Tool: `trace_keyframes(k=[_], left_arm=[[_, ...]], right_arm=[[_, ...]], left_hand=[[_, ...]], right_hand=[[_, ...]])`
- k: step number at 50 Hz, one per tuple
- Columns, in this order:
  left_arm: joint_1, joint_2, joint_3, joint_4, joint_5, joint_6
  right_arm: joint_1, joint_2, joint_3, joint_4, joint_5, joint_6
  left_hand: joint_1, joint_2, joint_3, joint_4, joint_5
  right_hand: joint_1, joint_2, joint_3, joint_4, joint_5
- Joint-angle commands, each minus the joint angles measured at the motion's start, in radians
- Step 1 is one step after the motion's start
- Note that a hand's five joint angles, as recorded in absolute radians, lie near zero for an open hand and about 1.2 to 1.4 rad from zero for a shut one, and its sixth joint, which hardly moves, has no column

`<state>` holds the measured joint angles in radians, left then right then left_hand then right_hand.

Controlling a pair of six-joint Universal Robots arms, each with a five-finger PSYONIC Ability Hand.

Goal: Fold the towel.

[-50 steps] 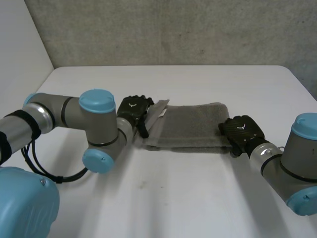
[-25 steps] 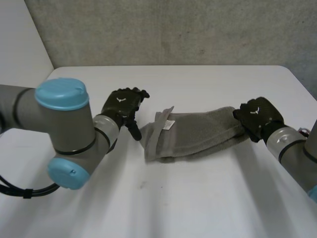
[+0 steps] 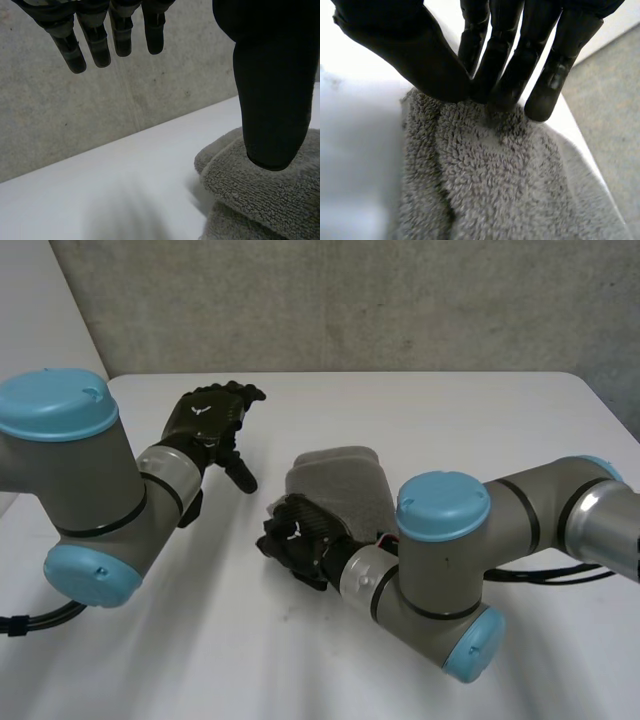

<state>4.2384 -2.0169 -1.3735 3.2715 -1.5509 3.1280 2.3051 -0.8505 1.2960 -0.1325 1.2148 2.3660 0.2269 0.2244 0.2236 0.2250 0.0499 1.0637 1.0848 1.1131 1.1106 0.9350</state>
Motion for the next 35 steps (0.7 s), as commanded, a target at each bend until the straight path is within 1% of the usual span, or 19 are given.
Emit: trace_keyframes(k=[1,3,4,6,7,9,10,13,15,17,20,22,23,25,26,27,31,34,35], left_arm=[[-0.008,-0.013,0.025,0.042,0.005,-0.003],[-0.014,-0.023,0.048,0.069,0.005,-0.006],[-0.014,-0.023,0.048,0.069,0.005,-0.006],[-0.021,-0.06,0.079,0.086,0.003,-0.022],[-0.022,-0.06,0.079,0.086,0.003,-0.022],[-0.037,-0.11,0.117,0.08,0.0,-0.043],[-0.037,-0.111,0.117,0.08,0.0,-0.043],[-0.058,-0.166,0.143,0.079,0.002,-0.072],[-0.068,-0.191,0.148,0.077,0.003,-0.083],[-0.086,-0.244,0.149,0.079,0.005,-0.092],[-0.101,-0.273,0.149,0.077,0.005,-0.092],[-0.129,-0.325,0.148,0.077,0.005,-0.088],[-0.129,-0.325,0.148,0.077,0.005,-0.088],[-0.135,-0.358,0.14,0.071,0.003,-0.083],[-0.135,-0.358,0.14,0.071,0.003,-0.083],[-0.135,-0.362,0.137,0.065,0.003,-0.083],[-0.133,-0.356,0.139,0.053,0.002,-0.083],[-0.127,-0.316,0.145,0.027,0.002,-0.083],[-0.126,-0.272,0.146,0.01,0.002,-0.083]], right_arm=[[-0.023,-0.111,0.049,0.011,0.157,0.088],[-0.07,-0.201,0.11,-0.004,0.18,0.194],[-0.07,-0.202,0.111,-0.004,0.18,0.194],[-0.13,-0.292,0.166,-0.009,0.177,0.324],[-0.13,-0.292,0.166,-0.009,0.177,0.325],[-0.203,-0.337,0.186,-0.006,0.173,0.451],[-0.204,-0.337,0.186,-0.006,0.173,0.452],[-0.262,-0.335,0.174,0.007,0.172,0.528],[-0.276,-0.326,0.161,0.008,0.163,0.544],[-0.285,-0.257,0.114,0.024,0.144,0.552],[-0.285,-0.211,0.077,0.039,0.143,0.556],[-0.285,-0.109,0.001,0.092,0.141,0.565],[-0.285,-0.108,0.0,0.093,0.141,0.565],[-0.277,-0.007,-0.079,0.155,0.14,0.572],[-0.277,-0.007,-0.08,0.156,0.14,0.572],[-0.274,0.034,-0.113,0.186,0.14,0.575],[-0.273,0.076,-0.156,0.237,0.14,0.576],[-0.271,0.051,-0.168,0.251,0.138,0.576],[-0.271,0.015,-0.168,0.251,0.141,0.578]], left_hand=[[0.028,0.03,0.031,0.03,0.03],[0.034,0.036,0.037,0.035,0.036],[0.034,0.036,0.037,0.035,0.036],[0.039,0.042,0.043,0.041,0.042],[0.039,0.042,0.043,0.041,0.042],[0.039,0.042,0.043,0.041,0.042],[0.039,0.042,0.043,0.041,0.042],[0.039,0.042,0.043,0.041,0.042],[0.039,0.042,0.043,0.041,0.042],[0.039,0.042,0.043,0.041,0.042],[0.039,0.042,0.043,0.041,0.042],[0.037,0.039,0.04,0.038,0.039],[0.037,0.039,0.04,0.038,0.039],[0.037,0.039,0.04,0.038,0.039],[0.037,0.039,0.04,0.038,0.039],[0.037,0.039,0.04,0.038,0.039],[0.037,0.039,0.04,0.038,0.039],[0.028,0.03,0.031,0.03,0.03],[0.025,0.027,0.028,0.027,0.027]], right_hand=[[-0.888,-0.909,-0.937,-0.935,-0.934],[-0.889,-0.91,-0.939,-0.936,-0.935],[-0.889,-0.91,-0.939,-0.936,-0.935],[-0.889,-0.91,-0.939,-0.936,-0.935],[-0.889,-0.91,-0.939,-0.936,-0.935],[-0.889,-0.91,-0.939,-0.936,-0.935],[-0.889,-0.91,-0.939,-0.936,-0.935],[-0.889,-0.91,-0.939,-0.936,-0.935],[-0.889,-0.91,-0.939,-0.936,-0.935],[-0.889,-0.91,-0.939,-0.936,-0.935],[-0.889,-0.91,-0.939,-0.936,-0.935],[-0.889,-0.91,-0.939,-0.936,-0.935],[-0.889,-0.91,-0.939,-0.936,-0.935],[-0.889,-0.91,-0.939,-0.936,-0.935],[-0.889,-0.91,-0.939,-0.936,-0.935],[-0.889,-0.91,-0.939,-0.936,-0.935],[-0.889,-0.91,-0.939,-0.936,-0.935],[-0.889,-0.91,-0.939,-0.936,-0.935],[-0.889,-0.91,-0.939,-0.936,-0.935]])
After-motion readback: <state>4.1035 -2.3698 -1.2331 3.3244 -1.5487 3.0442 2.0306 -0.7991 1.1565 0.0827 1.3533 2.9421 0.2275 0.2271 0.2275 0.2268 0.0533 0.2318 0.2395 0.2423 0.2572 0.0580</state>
